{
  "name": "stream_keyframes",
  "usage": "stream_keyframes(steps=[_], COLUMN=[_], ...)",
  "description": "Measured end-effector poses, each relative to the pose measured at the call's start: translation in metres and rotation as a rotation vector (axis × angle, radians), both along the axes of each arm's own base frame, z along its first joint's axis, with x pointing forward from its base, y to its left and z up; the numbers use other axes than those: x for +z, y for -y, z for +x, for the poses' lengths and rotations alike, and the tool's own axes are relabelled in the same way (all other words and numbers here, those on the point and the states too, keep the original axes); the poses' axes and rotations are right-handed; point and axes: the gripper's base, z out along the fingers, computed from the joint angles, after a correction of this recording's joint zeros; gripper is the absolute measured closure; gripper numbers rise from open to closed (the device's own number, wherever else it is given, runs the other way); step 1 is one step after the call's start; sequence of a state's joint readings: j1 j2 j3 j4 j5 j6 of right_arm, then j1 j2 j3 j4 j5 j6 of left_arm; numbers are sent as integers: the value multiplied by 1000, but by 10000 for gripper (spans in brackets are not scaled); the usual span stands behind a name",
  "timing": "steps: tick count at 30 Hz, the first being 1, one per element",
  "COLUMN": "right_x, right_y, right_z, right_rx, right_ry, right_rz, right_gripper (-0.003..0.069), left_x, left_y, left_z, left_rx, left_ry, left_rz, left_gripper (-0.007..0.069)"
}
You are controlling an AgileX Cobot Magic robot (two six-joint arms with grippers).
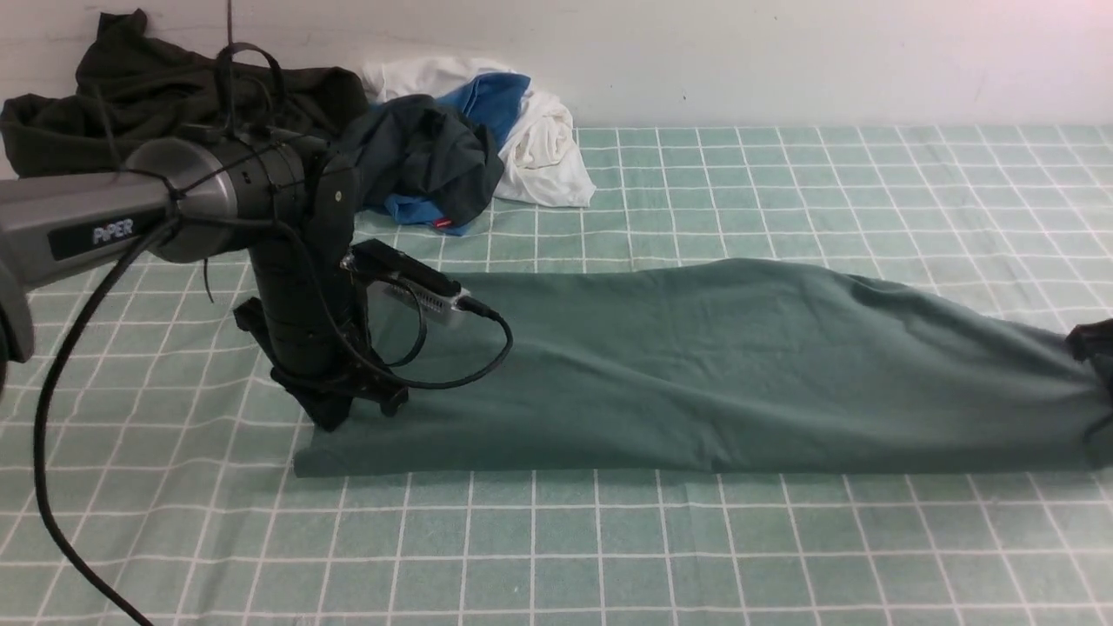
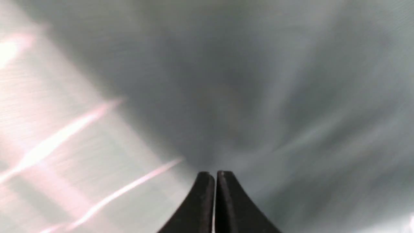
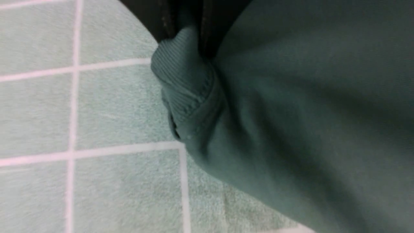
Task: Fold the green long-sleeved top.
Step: Use the right arm to clamp the right edge of the fabric, then use the right arm to drag the right edge of the fabric to the left and folds it over the left edge
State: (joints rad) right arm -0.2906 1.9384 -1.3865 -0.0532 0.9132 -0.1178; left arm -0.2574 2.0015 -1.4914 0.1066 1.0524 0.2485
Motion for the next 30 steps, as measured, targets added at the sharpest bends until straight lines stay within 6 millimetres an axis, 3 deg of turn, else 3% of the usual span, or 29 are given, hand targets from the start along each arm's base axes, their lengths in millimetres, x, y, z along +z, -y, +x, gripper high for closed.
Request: stream_keyframes(steps=[2, 4, 7, 11, 15, 17, 18, 19, 21, 22, 27, 30], right_x=[16, 60, 105, 175, 203, 202, 202, 194, 176, 171, 115, 92], right_y=[0, -6, -24, -92, -173, -219, -228, -263, -306, -311, -402, -434], right_z=[-4, -14, -19, -19, -17, -15, -16, -14, -11, -9, -5, -6], right_rx=[-3, -2, 37, 232, 451, 564, 585, 664, 748, 755, 907, 956], right_ry=[33, 119, 206, 371, 454, 464, 465, 457, 434, 425, 352, 326], right_rz=[-24, -58, -79, -51, 36, 89, 99, 136, 178, 180, 233, 248], right_gripper=[619, 619, 619, 619, 619, 619, 619, 619, 619, 619, 620, 620], left_x=[26, 75, 126, 184, 223, 236, 237, 242, 246, 247, 251, 250], left_y=[-4, -12, -21, -32, -42, -48, -49, -52, -56, -57, -66, -70], left_z=[-5, -20, -45, -84, -123, -144, -146, -160, -174, -176, -210, -224], left_rx=[6, 29, 58, 79, 105, 117, 117, 124, 131, 132, 141, 142], left_ry=[69, 182, 302, 456, 578, 611, 615, 626, 630, 628, 655, 668], left_rz=[6, 18, 3, -35, -77, -89, -90, -95, -97, -96, -106, -111], left_gripper=[628, 628, 628, 628, 628, 628, 628, 628, 628, 628, 628, 628])
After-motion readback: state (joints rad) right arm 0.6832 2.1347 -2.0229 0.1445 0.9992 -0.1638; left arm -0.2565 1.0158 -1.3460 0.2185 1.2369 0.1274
